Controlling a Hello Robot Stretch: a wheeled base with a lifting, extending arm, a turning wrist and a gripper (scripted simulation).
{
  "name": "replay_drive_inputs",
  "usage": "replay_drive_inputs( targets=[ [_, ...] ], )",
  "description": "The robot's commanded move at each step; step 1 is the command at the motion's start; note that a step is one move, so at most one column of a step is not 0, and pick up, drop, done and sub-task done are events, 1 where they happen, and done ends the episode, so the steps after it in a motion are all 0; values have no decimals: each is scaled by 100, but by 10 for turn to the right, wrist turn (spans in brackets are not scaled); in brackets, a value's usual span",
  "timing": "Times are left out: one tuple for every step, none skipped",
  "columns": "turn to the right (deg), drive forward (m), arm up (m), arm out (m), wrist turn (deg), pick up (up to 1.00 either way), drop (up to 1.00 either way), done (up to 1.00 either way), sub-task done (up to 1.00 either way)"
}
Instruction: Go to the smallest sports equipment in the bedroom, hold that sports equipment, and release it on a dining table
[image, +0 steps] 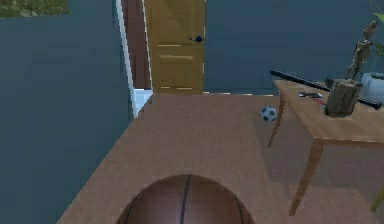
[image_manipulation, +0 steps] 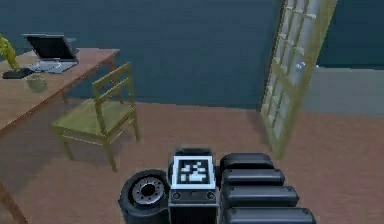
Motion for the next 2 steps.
replay_drive_inputs(
  targets=[
    [0, 85, 0, 0, 0, 0, 0, 0, 0],
    [60, 0, 0, 0, 0, 0, 0, 0, 0]
  ],
)
